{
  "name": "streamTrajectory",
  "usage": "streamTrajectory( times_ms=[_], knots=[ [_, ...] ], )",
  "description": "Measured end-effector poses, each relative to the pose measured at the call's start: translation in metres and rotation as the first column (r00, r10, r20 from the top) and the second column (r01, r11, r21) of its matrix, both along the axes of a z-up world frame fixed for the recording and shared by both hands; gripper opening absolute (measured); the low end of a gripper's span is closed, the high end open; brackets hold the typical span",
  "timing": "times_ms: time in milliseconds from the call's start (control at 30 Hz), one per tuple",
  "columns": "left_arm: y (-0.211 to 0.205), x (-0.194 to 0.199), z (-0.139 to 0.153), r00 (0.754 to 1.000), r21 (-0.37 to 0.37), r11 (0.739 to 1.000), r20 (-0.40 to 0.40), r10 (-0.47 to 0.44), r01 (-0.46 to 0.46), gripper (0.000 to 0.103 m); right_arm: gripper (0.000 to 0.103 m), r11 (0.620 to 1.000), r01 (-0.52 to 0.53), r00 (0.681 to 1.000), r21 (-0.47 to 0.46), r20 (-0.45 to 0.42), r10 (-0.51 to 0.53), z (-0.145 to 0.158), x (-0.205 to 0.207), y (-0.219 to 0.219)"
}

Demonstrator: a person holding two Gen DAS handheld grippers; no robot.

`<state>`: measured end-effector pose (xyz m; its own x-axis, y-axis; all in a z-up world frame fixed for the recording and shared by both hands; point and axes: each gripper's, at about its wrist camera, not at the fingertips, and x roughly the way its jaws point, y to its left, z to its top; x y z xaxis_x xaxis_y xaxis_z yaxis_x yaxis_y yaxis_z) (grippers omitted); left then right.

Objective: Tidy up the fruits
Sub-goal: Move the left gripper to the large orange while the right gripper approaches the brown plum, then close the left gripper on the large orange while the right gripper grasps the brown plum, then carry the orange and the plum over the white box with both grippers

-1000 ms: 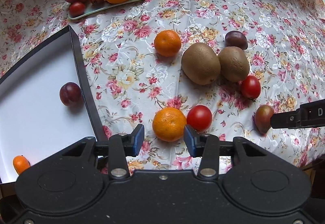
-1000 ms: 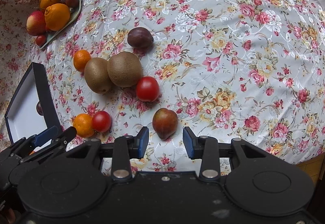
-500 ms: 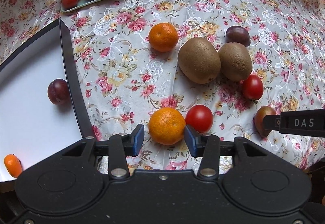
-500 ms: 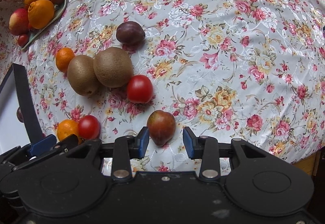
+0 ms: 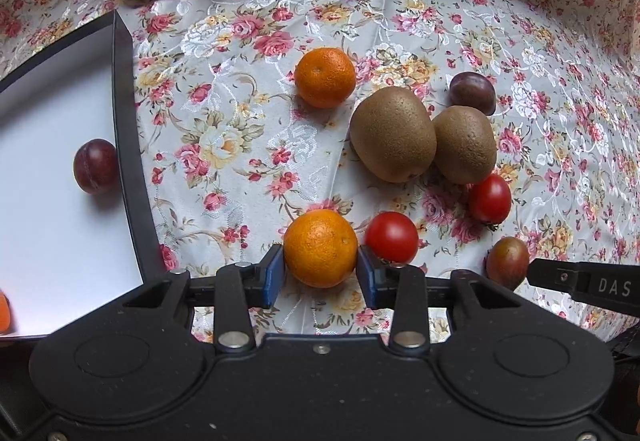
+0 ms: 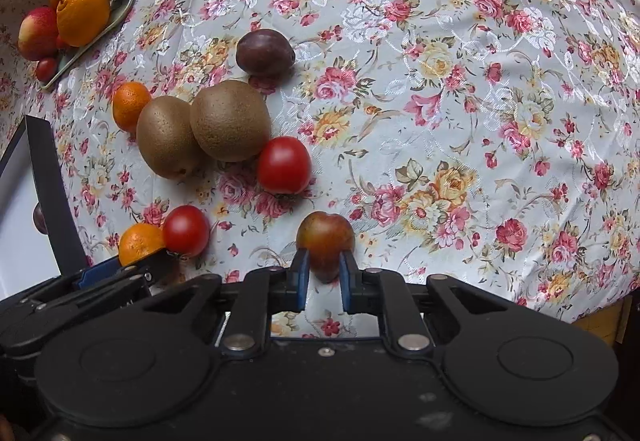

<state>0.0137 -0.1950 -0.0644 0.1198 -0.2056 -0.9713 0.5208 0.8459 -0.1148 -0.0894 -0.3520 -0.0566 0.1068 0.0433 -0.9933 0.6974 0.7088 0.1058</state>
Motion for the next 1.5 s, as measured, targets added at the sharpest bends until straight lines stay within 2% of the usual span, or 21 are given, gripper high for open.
streamTrajectory(
  times_ms=[33, 267, 400, 533, 667, 767, 900, 967, 1133, 1333, 1500],
  knots=[
    [0.0, 0.0, 0.004, 1.0, 0.0, 1.0, 0.02, 0.002, -0.002, 0.046, 0.002, 1.0, 0.0, 1.0, -0.008, 0.001, 0.0, 0.002, -0.001, -0.001],
    [0.011, 0.007, 0.035, 0.997, -0.068, 0.997, 0.065, 0.052, -0.048, 0.046, 0.001, 1.0, 0.01, 0.999, -0.025, 0.053, -0.008, 0.019, -0.007, -0.011],
    [0.02, 0.013, 0.046, 0.99, -0.068, 0.994, 0.106, 0.092, -0.085, 0.046, 0.001, 0.999, 0.008, 0.995, -0.051, 0.104, -0.002, 0.035, -0.01, -0.014],
    [0.027, 0.017, 0.051, 0.98, -0.036, 0.993, 0.158, 0.118, -0.114, 0.046, 0.003, 0.998, 0.016, 0.992, -0.055, 0.126, -0.009, 0.042, -0.011, -0.017],
    [0.031, 0.017, 0.053, 0.977, -0.019, 0.993, 0.177, 0.117, -0.116, 0.046, 0.014, 0.998, 0.044, 0.993, -0.032, 0.112, -0.041, 0.031, -0.01, -0.019],
    [0.033, 0.018, 0.055, 0.979, -0.031, 0.993, 0.171, 0.114, -0.11, 0.047, 0.017, 0.998, 0.05, 0.996, -0.023, 0.07, -0.049, 0.016, -0.005, -0.017],
    [0.039, 0.018, 0.061, 0.976, -0.044, 0.993, 0.185, 0.113, -0.107, 0.047, 0.019, 0.998, 0.06, 0.997, 0.033, 0.041, -0.062, -0.003, 0.0, -0.015],
    [0.043, 0.02, 0.063, 0.974, -0.048, 0.992, 0.19, 0.121, -0.114, 0.047, 0.031, 0.997, 0.074, 0.996, 0.004, 0.042, -0.074, -0.003, 0.002, -0.013],
    [0.063, 0.032, 0.067, 0.967, -0.053, 0.985, 0.187, 0.172, -0.165, 0.047, 0.038, 0.997, 0.049, 0.999, -0.054, -0.019, -0.05, -0.017, 0.014, -0.006],
    [0.095, 0.046, 0.071, 0.947, -0.042, 0.968, 0.198, 0.251, -0.248, 0.047, 0.036, 0.999, 0.006, 0.996, -0.045, -0.09, -0.01, -0.025, 0.024, 0.006],
    [0.127, 0.055, 0.078, 0.927, -0.047, 0.949, 0.204, 0.315, -0.312, 0.047, 0.036, 0.999, -0.033, 0.999, -0.011, -0.041, 0.032, -0.005, 0.04, 0.025]
  ],
)
